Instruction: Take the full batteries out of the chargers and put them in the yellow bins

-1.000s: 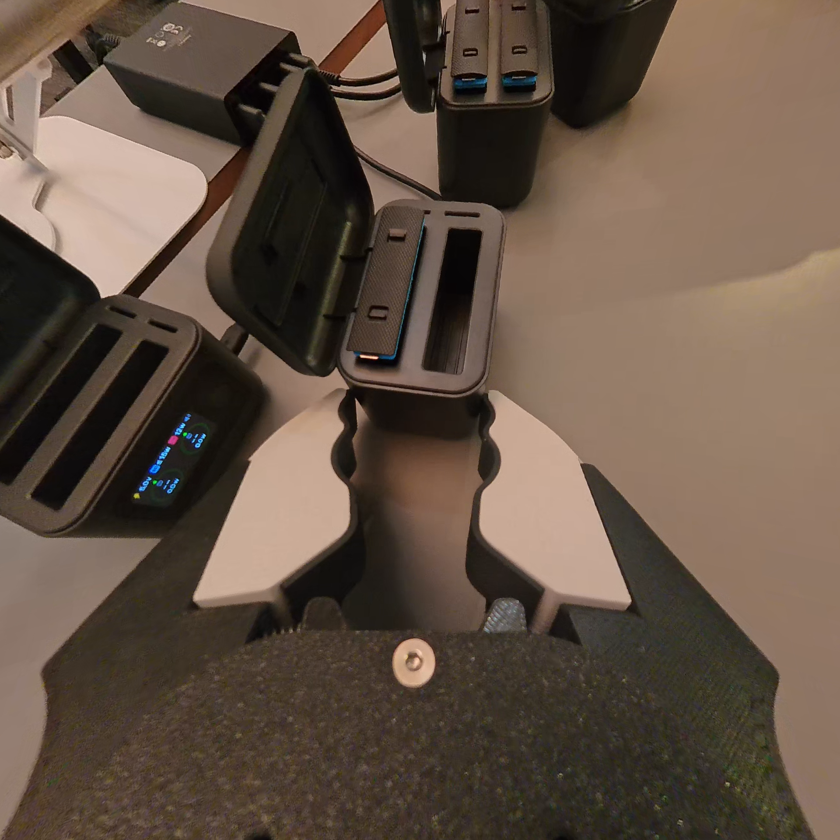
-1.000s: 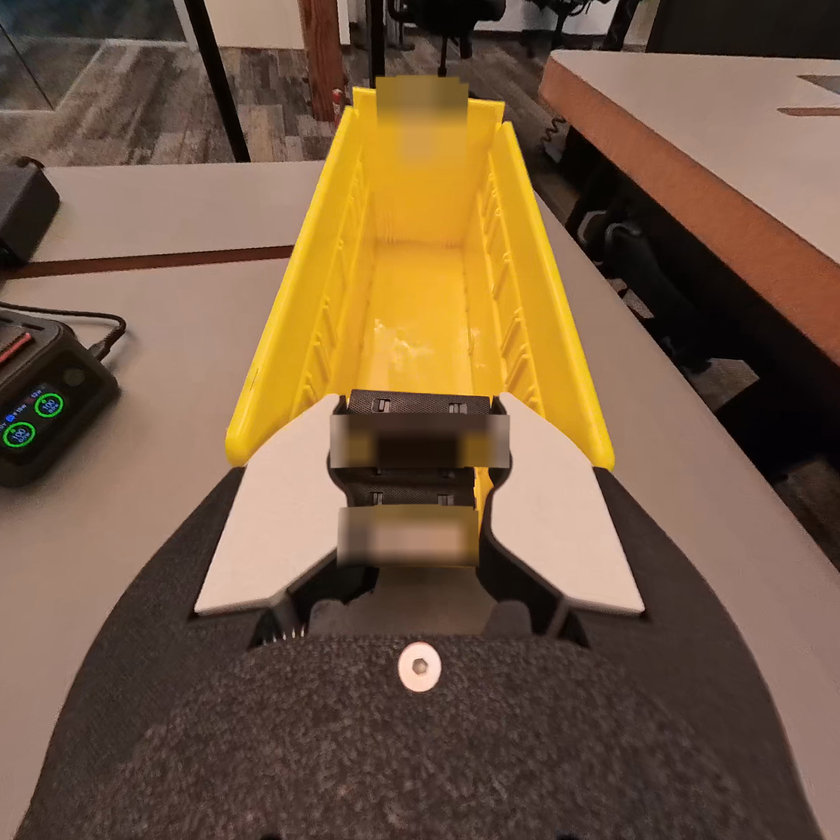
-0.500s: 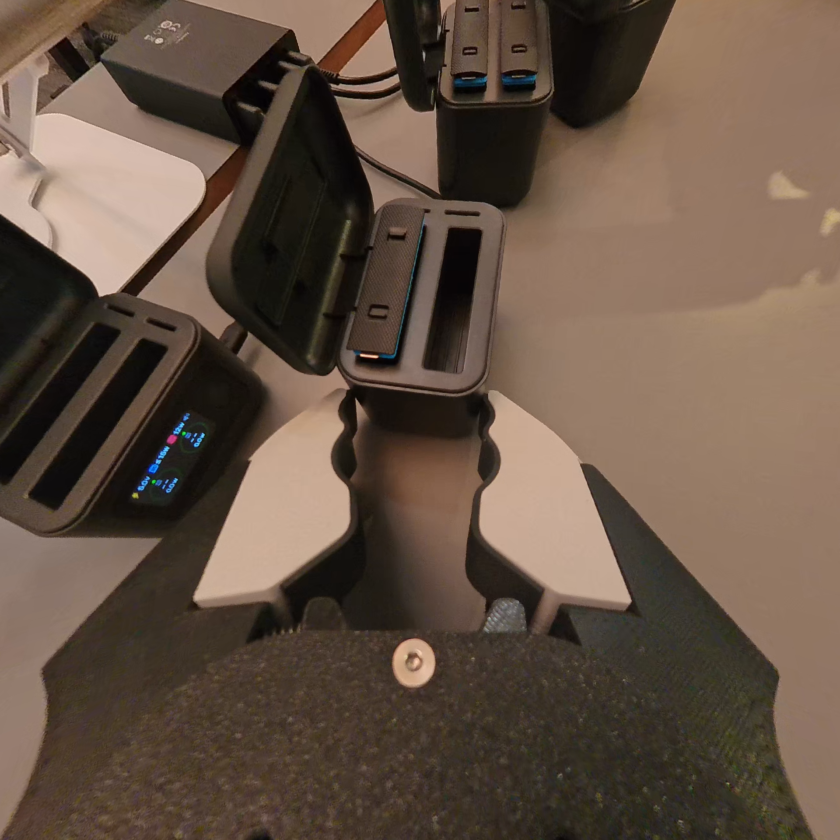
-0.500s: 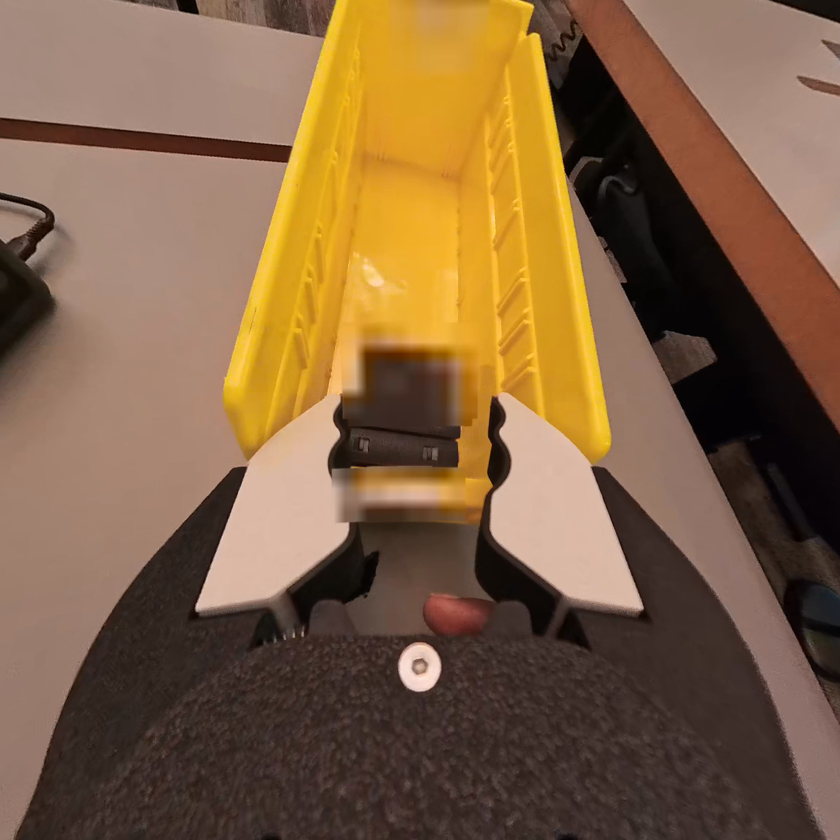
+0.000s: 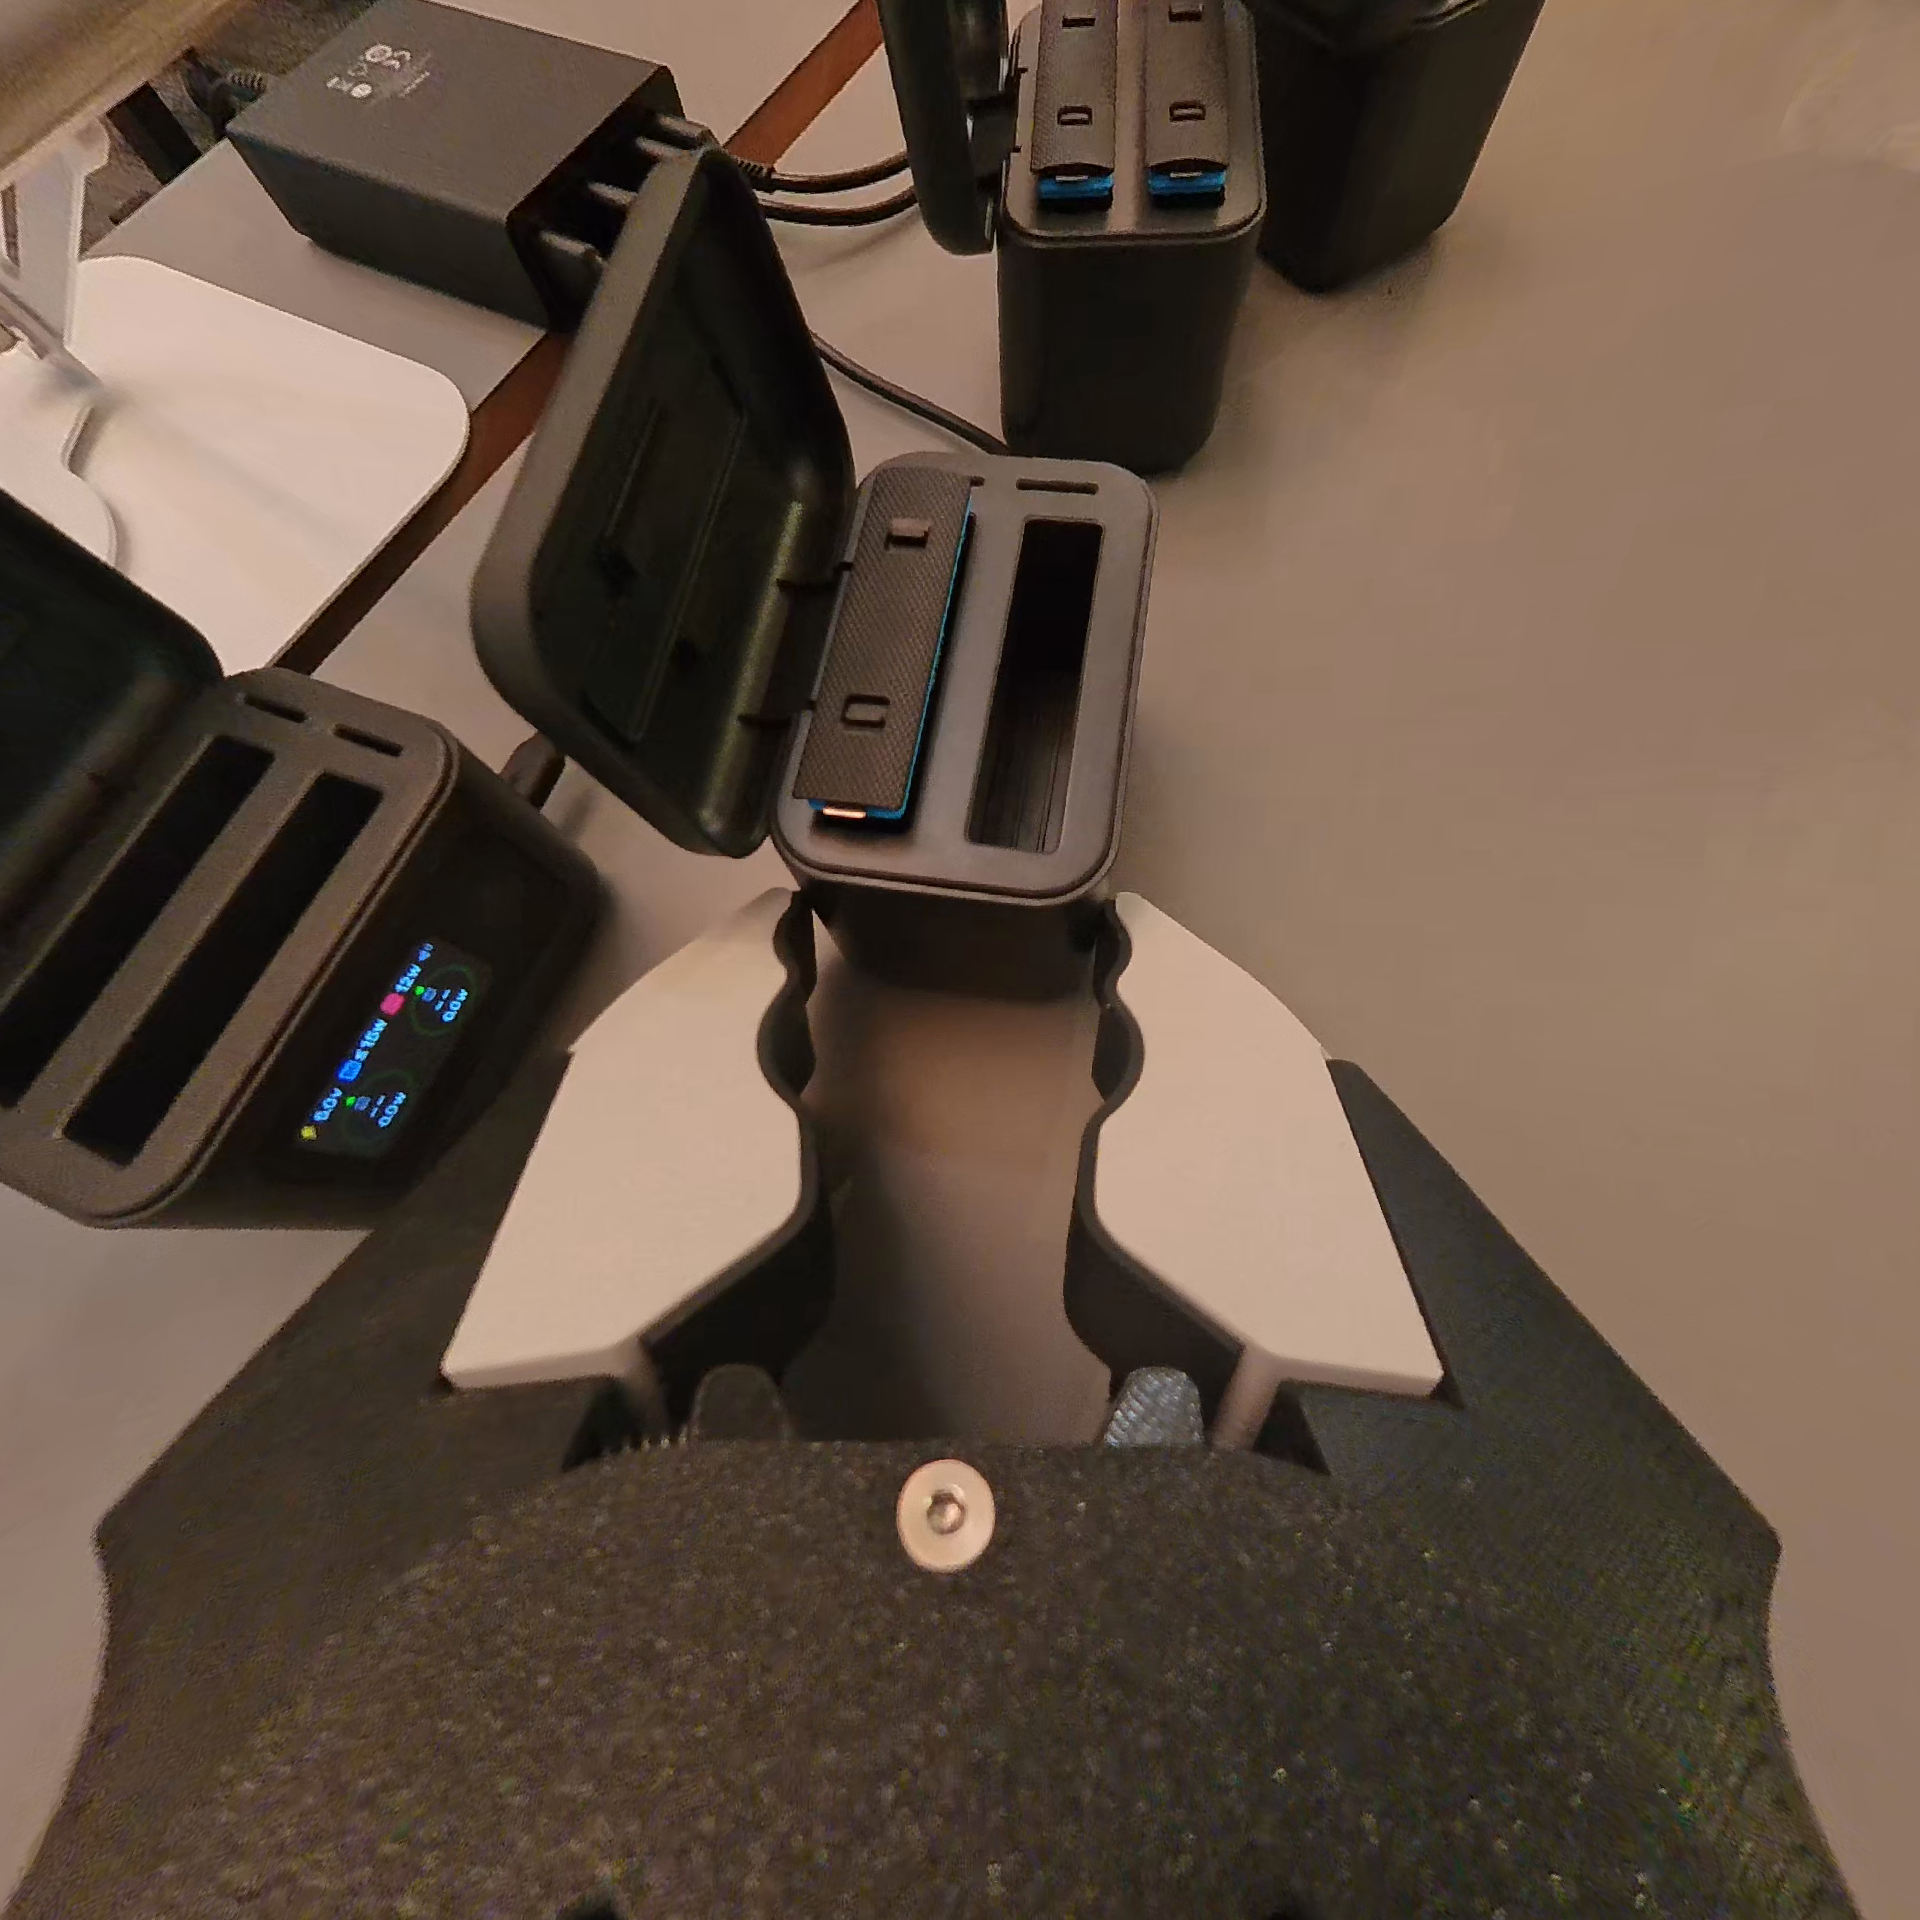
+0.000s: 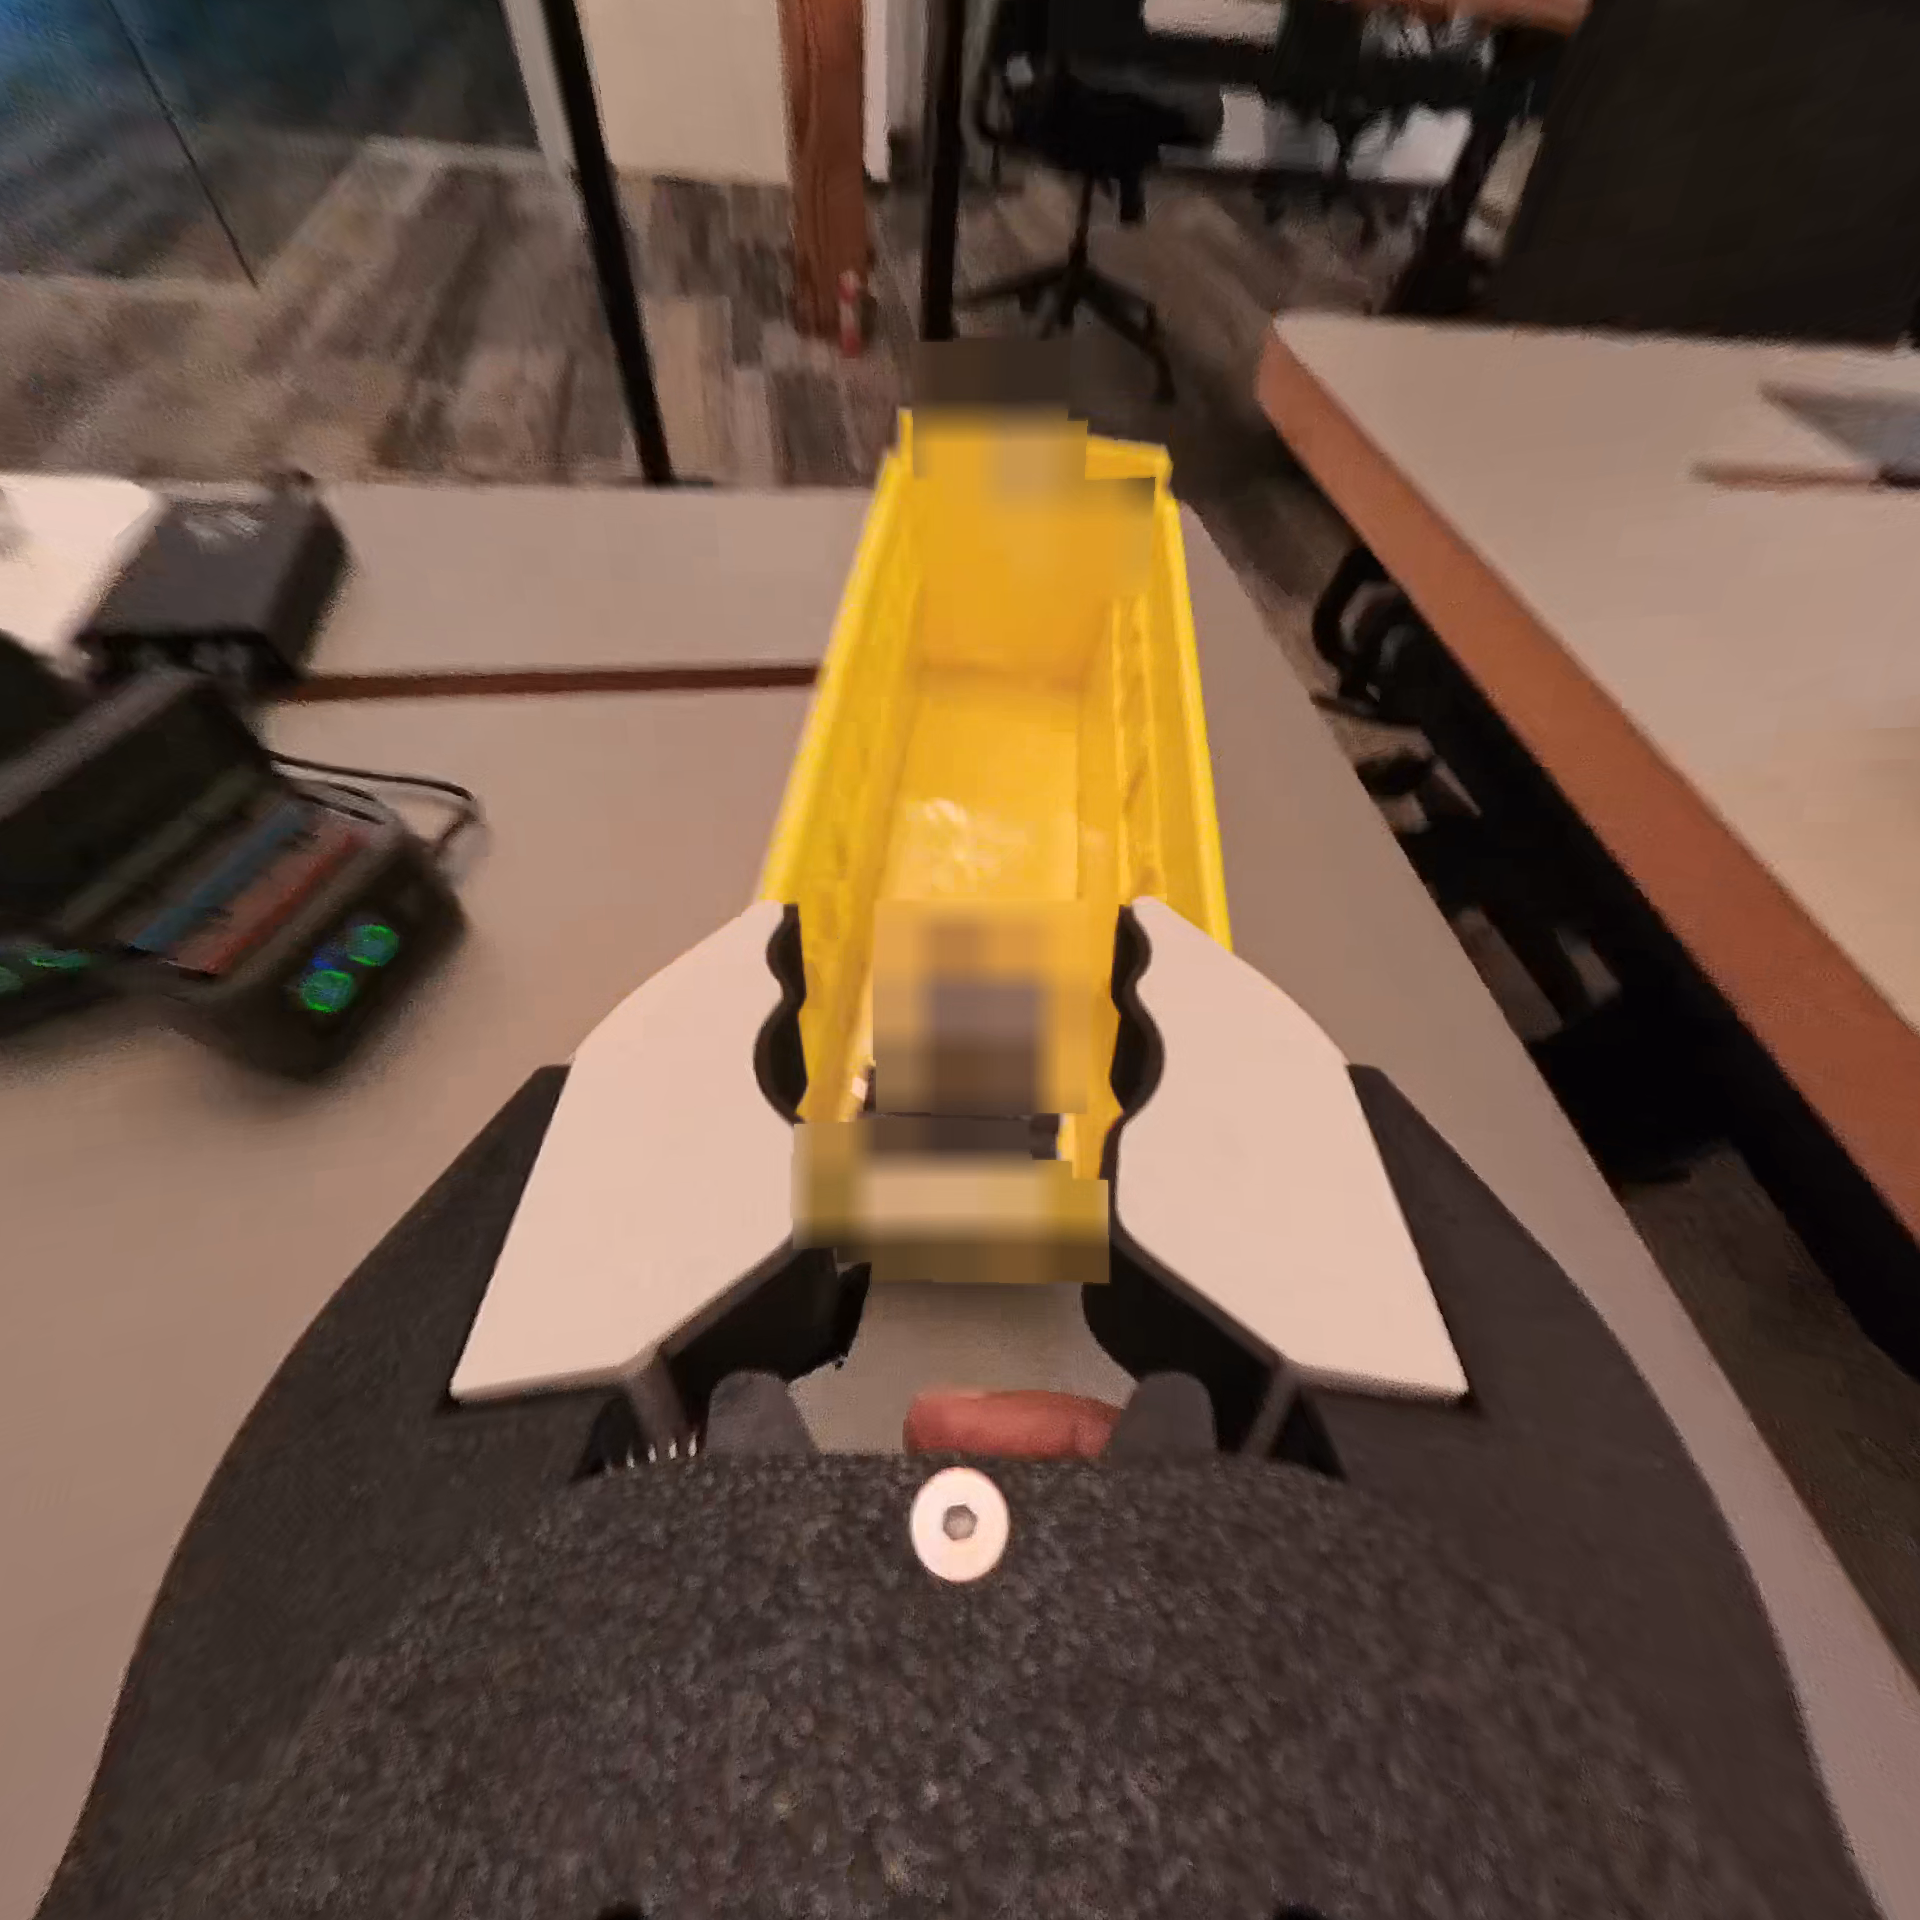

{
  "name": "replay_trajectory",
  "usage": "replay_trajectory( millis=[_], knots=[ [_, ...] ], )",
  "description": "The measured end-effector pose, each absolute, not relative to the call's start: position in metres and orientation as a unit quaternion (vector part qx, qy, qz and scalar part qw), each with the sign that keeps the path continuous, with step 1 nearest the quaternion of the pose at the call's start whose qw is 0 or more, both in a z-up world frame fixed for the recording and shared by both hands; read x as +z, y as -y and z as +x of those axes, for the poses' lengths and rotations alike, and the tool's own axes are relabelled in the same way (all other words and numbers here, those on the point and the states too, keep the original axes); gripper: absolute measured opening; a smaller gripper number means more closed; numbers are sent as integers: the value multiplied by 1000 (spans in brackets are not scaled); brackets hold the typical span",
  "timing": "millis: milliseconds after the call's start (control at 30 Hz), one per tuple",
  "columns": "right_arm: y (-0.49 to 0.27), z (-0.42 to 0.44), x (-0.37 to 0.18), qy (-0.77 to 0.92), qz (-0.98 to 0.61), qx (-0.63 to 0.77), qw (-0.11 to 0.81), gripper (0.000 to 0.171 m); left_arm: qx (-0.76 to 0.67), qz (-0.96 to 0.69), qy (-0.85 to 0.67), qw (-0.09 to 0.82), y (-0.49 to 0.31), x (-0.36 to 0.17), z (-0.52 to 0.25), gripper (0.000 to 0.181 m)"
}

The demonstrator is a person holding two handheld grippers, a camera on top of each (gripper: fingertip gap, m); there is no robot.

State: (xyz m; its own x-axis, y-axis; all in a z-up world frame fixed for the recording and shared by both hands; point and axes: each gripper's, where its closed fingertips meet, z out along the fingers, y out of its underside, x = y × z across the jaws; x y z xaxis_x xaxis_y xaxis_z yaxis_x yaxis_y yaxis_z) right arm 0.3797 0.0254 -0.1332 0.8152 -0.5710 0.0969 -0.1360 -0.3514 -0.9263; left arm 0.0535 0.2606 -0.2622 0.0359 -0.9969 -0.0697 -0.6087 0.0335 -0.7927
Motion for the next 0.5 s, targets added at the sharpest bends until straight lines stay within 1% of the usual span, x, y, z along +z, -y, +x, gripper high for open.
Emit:
replay_trajectory(
  millis=[133, 233, 300, 400, 500],
  knots=[
    [-66, 314, -96, -123, -796, -156, 571, 56, -285, -634, -633, 340, -261, -262, 53, 52],
    [-108, 247, -91, -43, -807, -94, 581, 51, -284, -634, -633, 341, -261, -262, 53, 52],
    [-136, 205, -100, -7, -816, -56, 576, 52, -284, -634, -633, 342, -261, -262, 53, 52],
    [-176, 151, -129, 25, -838, -12, 545, 66, -281, -634, -633, 344, -261, -262, 53, 52],
    [-211, 107, -164, 32, -860, 33, 508, 72, -280, -634, -634, 344, -261, -262, 53, 52]
  ],
)
